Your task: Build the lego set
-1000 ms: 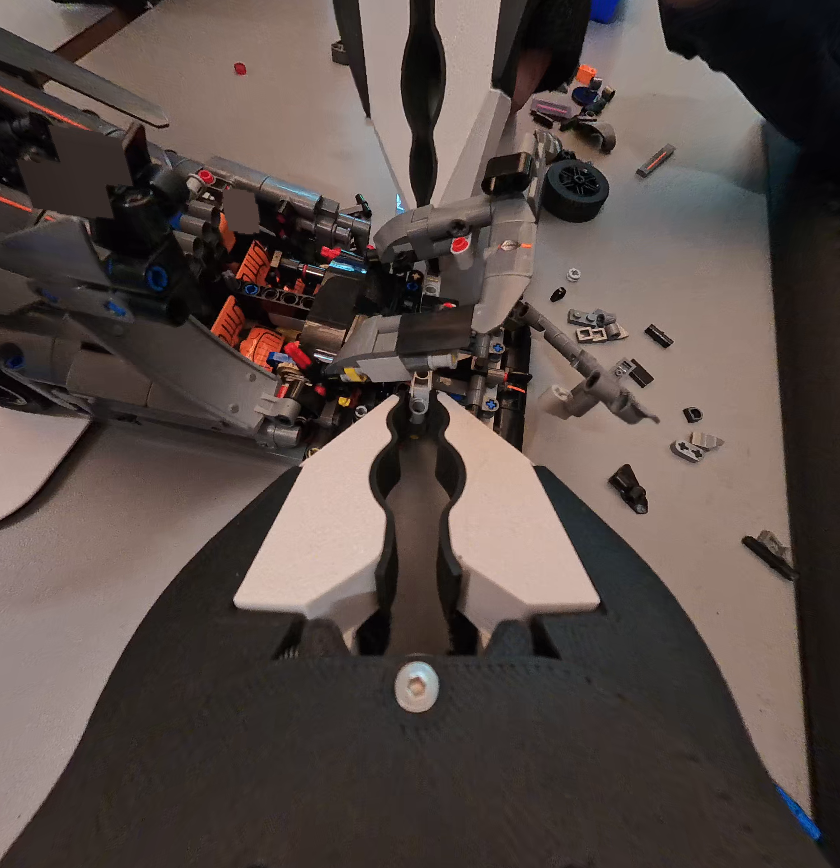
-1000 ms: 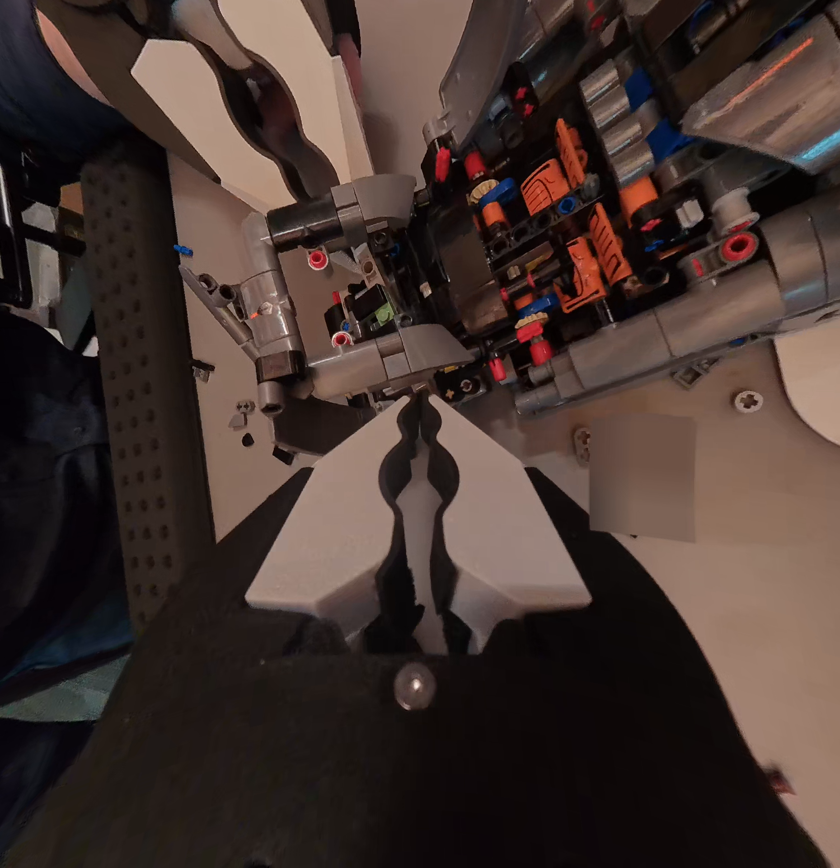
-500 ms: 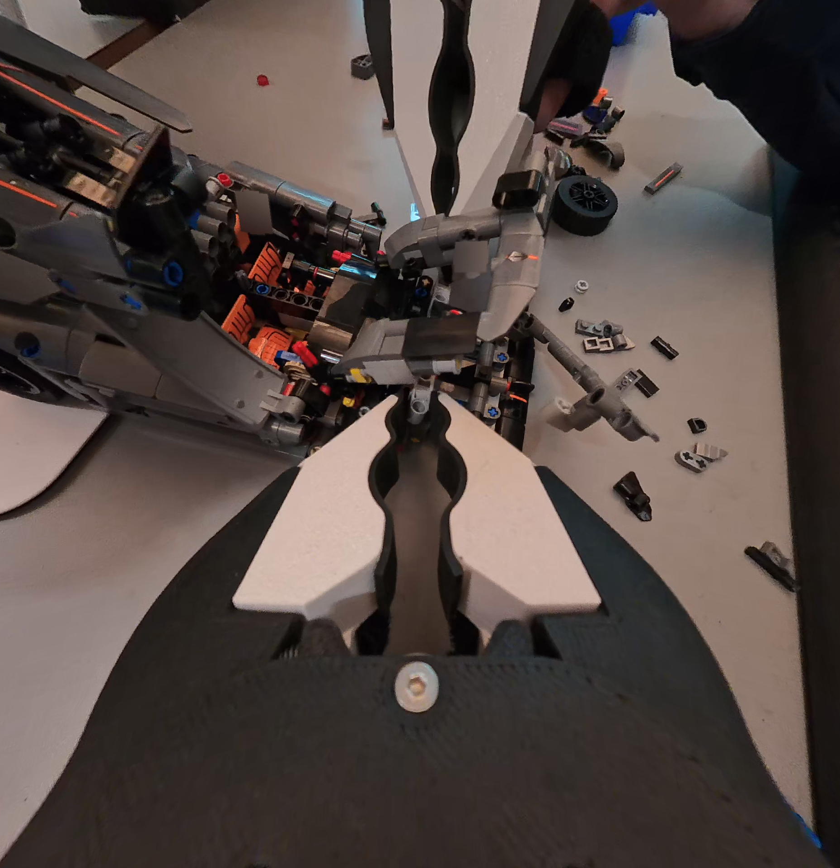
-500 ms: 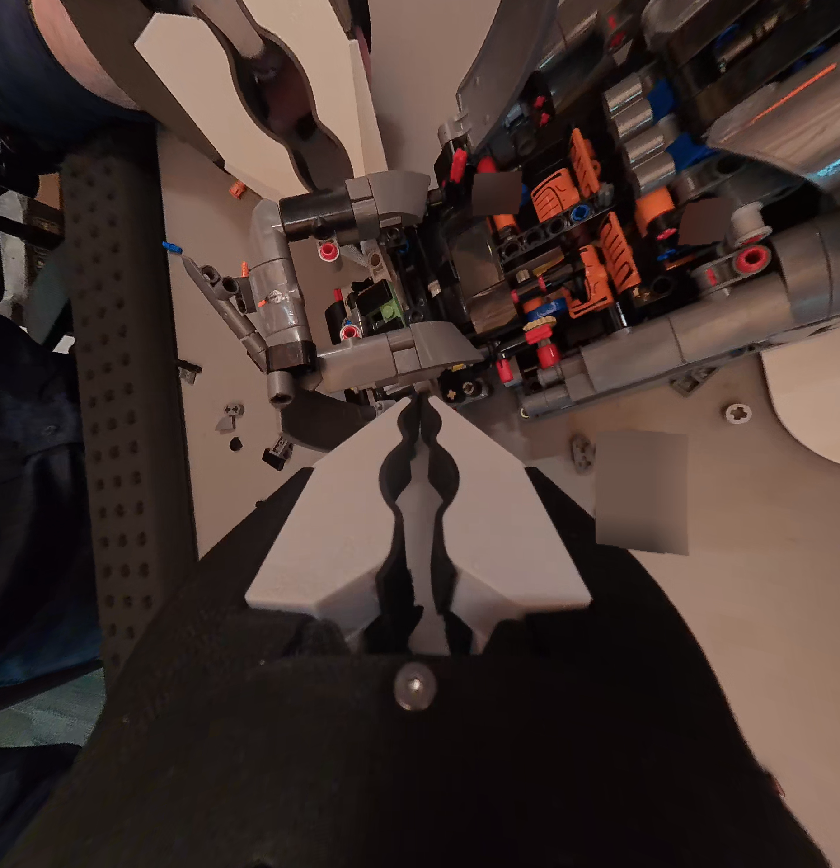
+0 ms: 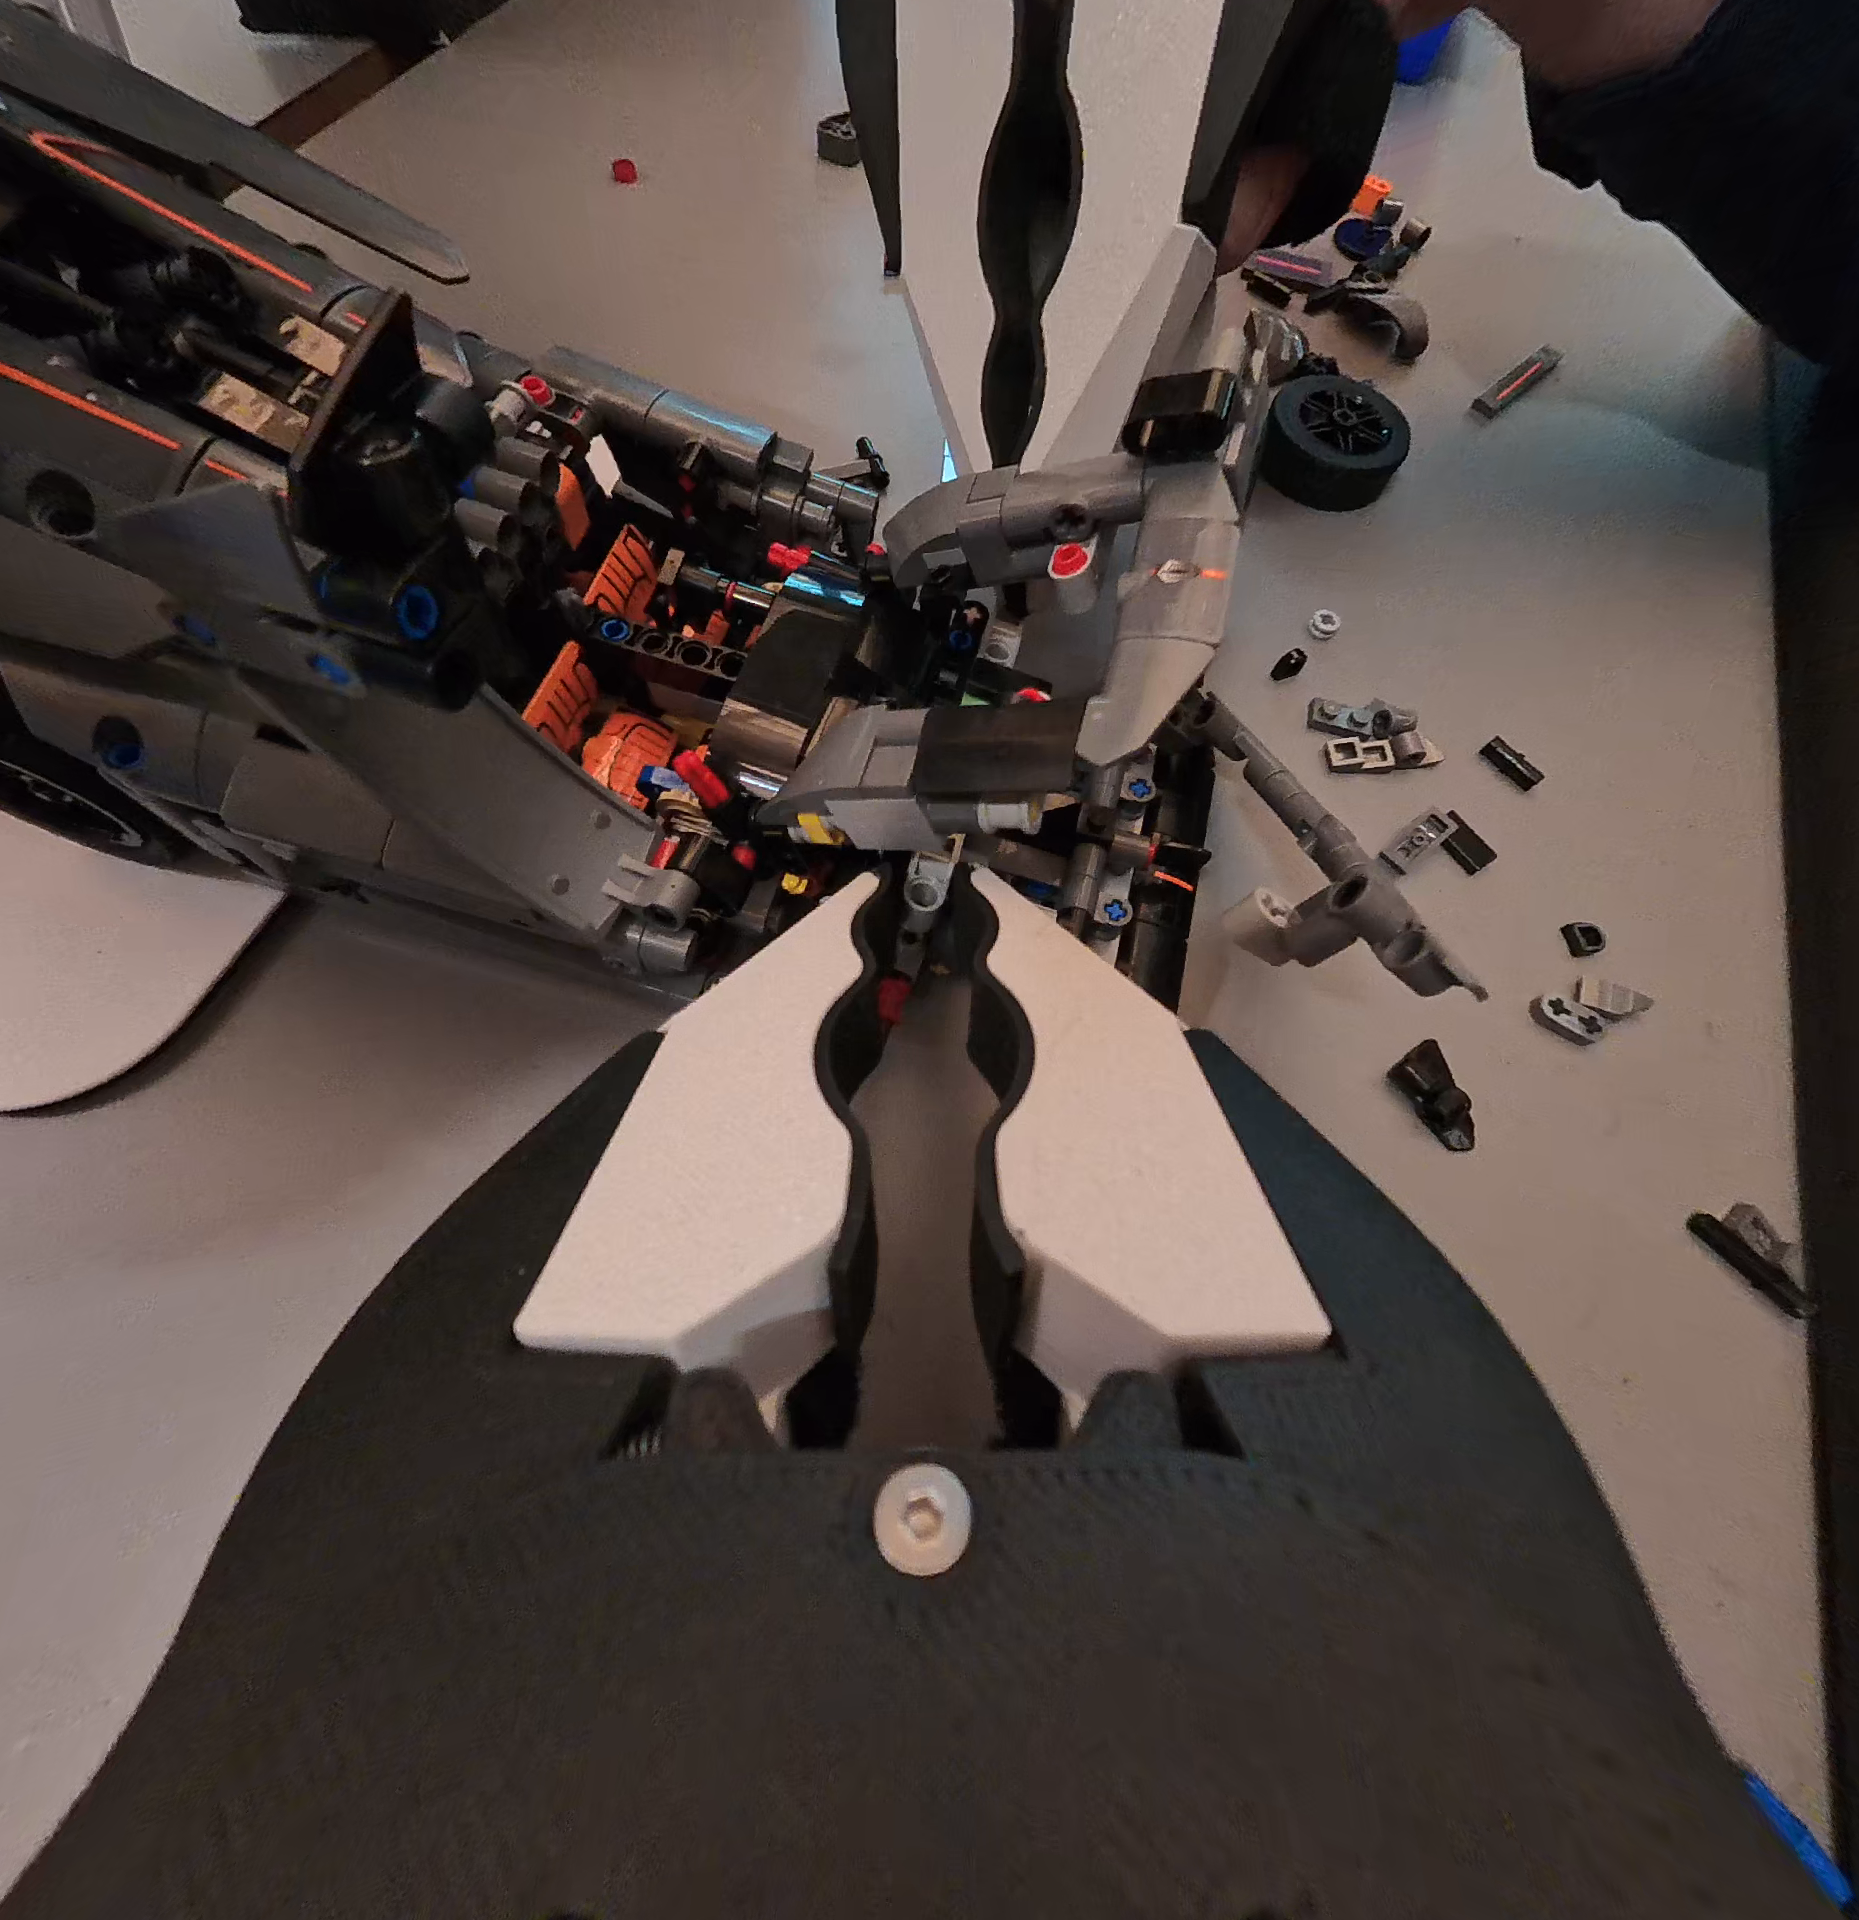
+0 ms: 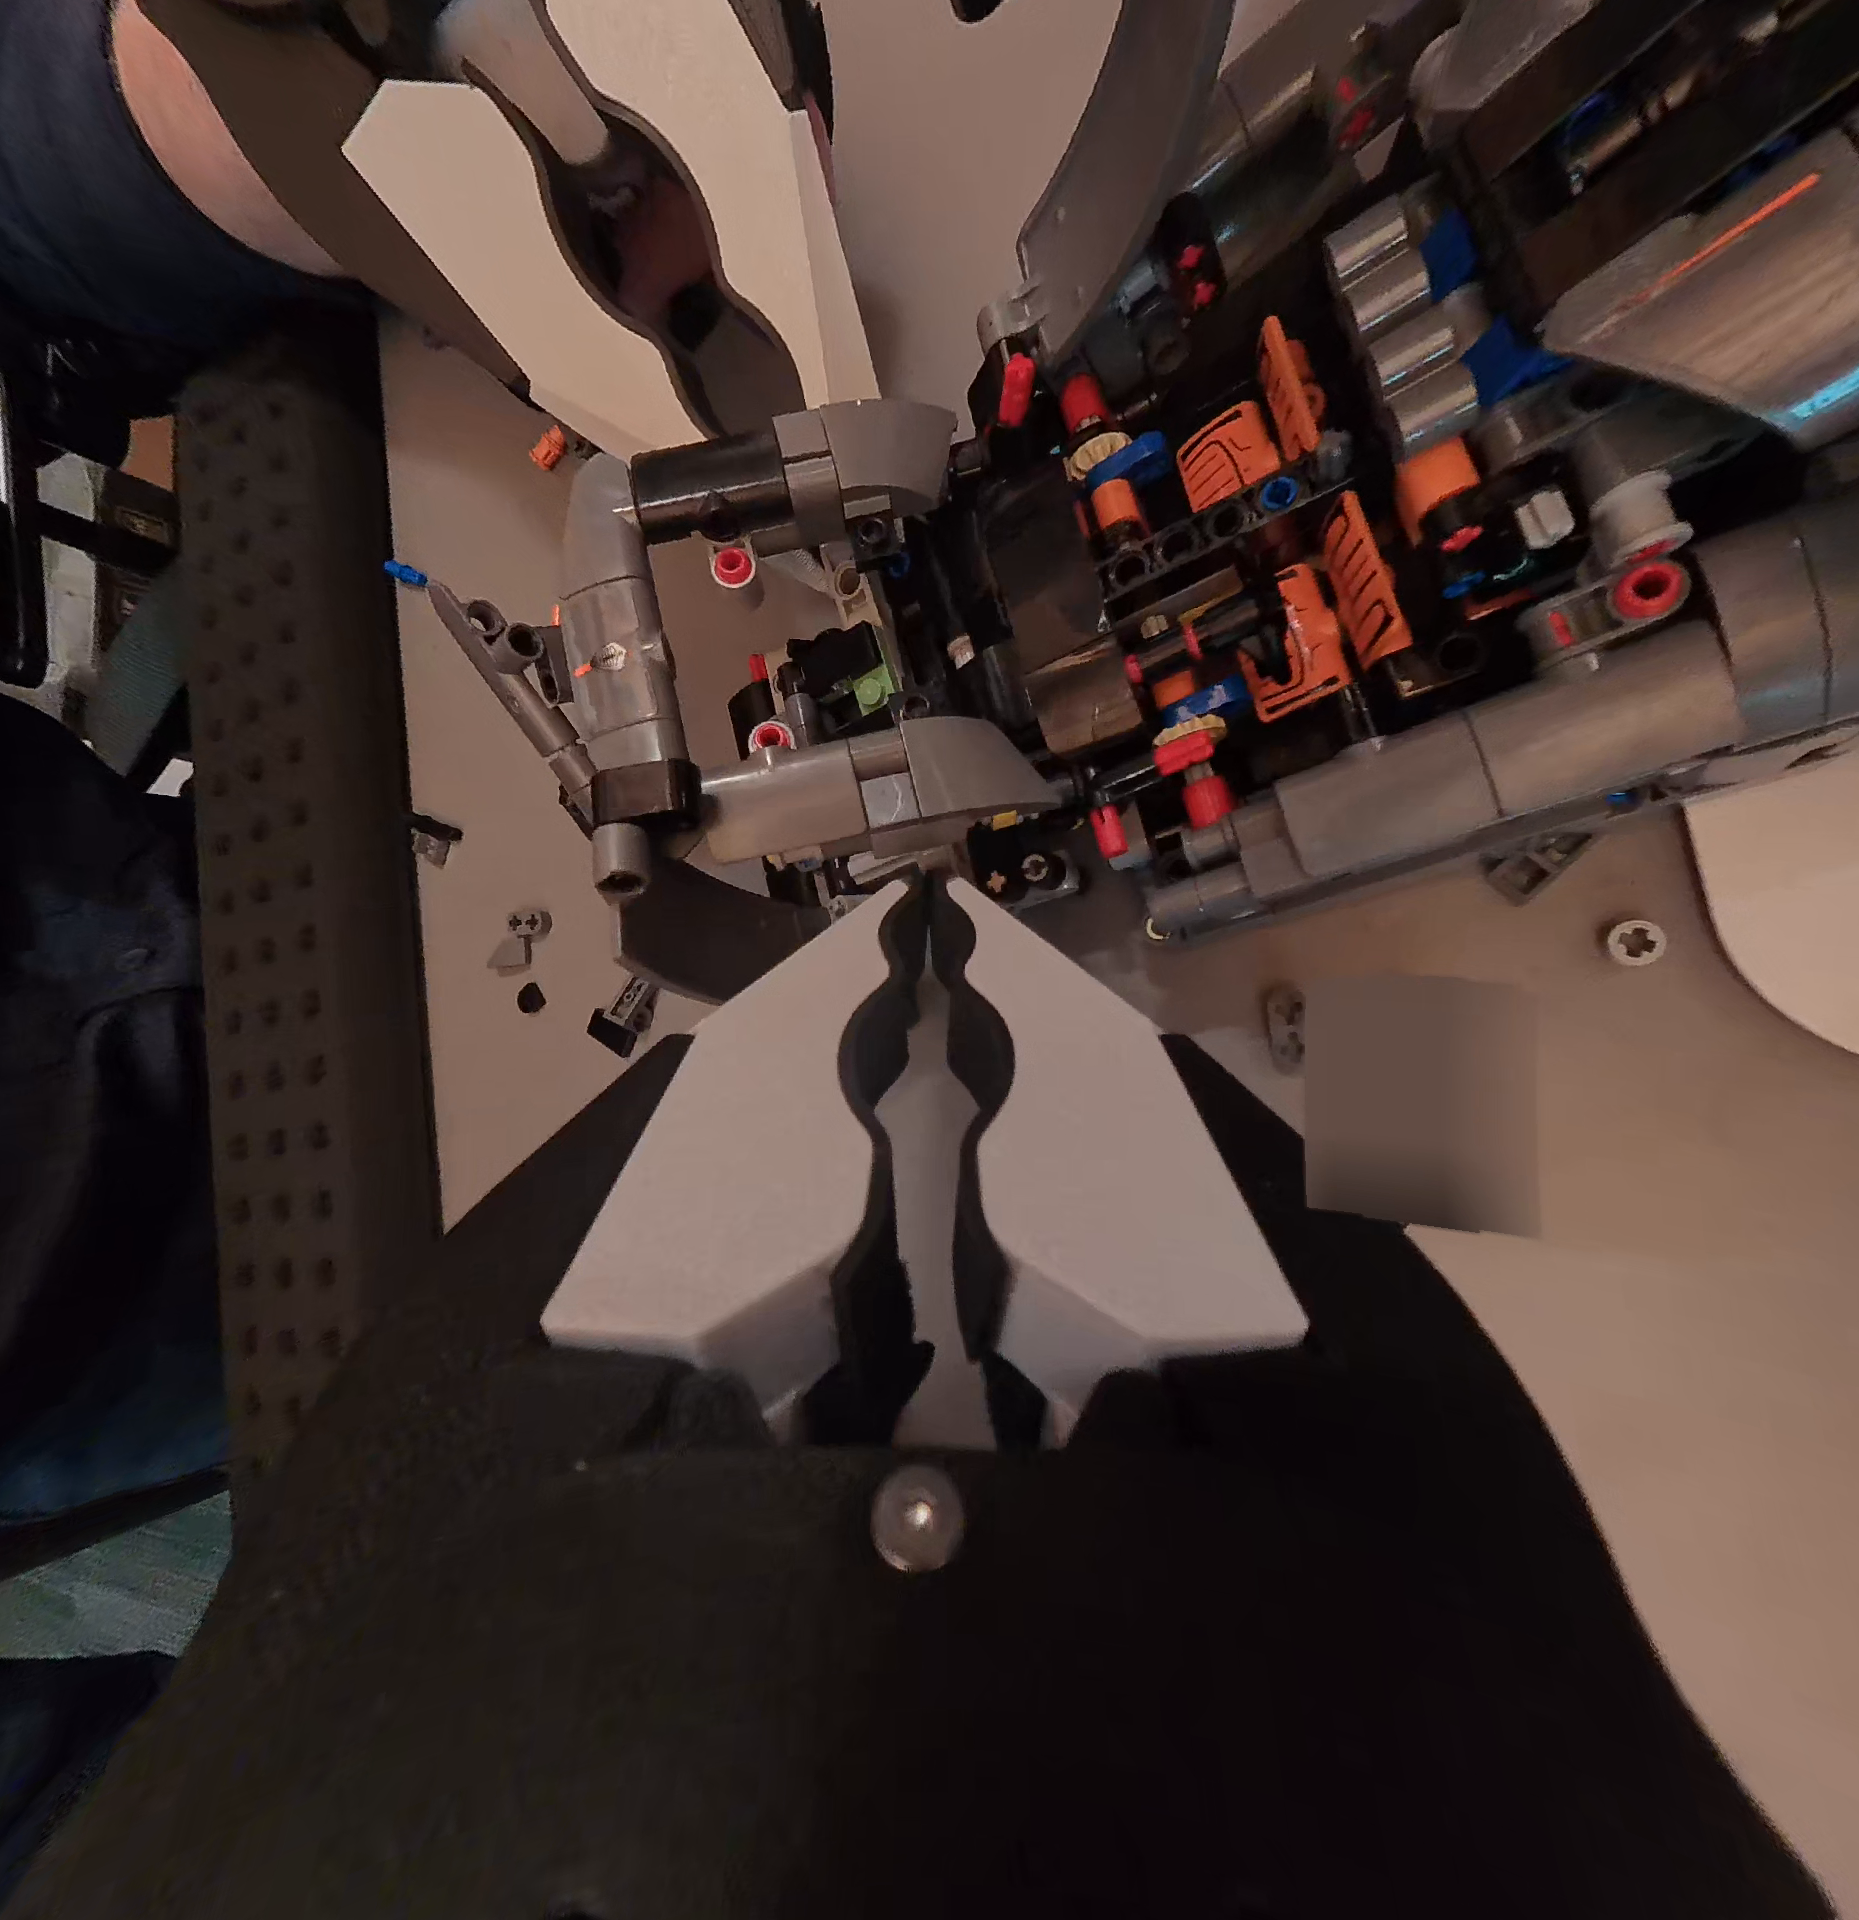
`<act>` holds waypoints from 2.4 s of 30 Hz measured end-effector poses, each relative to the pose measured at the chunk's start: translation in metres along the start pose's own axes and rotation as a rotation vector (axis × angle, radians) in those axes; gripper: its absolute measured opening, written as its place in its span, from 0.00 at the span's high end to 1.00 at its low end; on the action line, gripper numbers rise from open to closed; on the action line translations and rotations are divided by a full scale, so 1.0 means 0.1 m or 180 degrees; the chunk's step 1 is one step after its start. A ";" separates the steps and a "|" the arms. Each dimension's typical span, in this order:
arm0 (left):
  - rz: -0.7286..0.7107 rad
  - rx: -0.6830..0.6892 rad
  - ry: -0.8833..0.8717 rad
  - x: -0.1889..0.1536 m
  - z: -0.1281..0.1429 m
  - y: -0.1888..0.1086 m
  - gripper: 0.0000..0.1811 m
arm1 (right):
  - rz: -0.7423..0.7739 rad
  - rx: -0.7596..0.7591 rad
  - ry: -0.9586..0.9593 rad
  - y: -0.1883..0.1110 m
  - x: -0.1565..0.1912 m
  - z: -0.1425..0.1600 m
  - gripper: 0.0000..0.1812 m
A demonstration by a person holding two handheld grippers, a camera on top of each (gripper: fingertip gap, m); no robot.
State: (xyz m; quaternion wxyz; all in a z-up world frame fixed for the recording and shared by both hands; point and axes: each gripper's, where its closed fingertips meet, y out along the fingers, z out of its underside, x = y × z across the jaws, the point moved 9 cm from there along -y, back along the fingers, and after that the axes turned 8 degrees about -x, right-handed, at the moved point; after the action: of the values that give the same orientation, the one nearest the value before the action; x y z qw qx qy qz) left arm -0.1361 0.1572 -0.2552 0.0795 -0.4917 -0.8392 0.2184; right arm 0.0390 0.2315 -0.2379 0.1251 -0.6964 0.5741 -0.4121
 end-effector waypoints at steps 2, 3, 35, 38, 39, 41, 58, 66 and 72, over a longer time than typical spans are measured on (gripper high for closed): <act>0.0006 0.0005 0.0012 0.00 0.00 0.00 0.96 | -0.0020 -0.0010 -0.0013 0.01 0.00 0.00 1.00; 0.0018 0.0005 -0.0003 0.00 0.00 -0.01 0.96 | -0.0019 -0.0010 -0.0011 0.01 0.00 0.01 1.00; 0.0055 0.0089 0.0084 0.05 -0.01 -0.15 0.94 | 0.0010 -0.0068 -0.0350 0.06 0.09 -0.03 1.00; 0.0031 0.0220 0.0043 0.10 0.02 -0.21 0.92 | -0.0012 -0.0076 -0.0320 0.06 0.08 -0.02 1.00; 0.0053 0.0239 0.0002 0.12 0.03 -0.23 0.93 | -0.0022 -0.0080 -0.0309 0.06 0.07 -0.02 1.00; 0.0026 0.0279 -0.0037 0.16 0.07 -0.22 0.93 | -0.0032 -0.0085 -0.0302 0.06 0.07 -0.02 1.00; 0.0128 0.0275 0.0084 0.07 0.13 -0.05 0.96 | 0.0200 -0.0081 -0.0436 -0.23 0.17 -0.07 0.99; 0.0207 0.0269 0.0147 -0.02 0.10 0.01 0.96 | 0.0513 -0.0346 -0.1072 -0.57 0.60 -0.31 0.99; 0.0214 0.0260 0.0182 -0.05 0.09 0.03 0.97 | 0.0608 -0.0057 -0.1538 -0.34 0.83 -0.36 0.91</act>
State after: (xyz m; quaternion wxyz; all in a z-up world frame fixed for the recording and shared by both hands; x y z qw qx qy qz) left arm -0.1343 0.1514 -0.2646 0.1161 -0.5220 -0.8099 0.2409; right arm 0.0369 0.1785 -0.1572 0.2908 -0.7183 0.5944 -0.2149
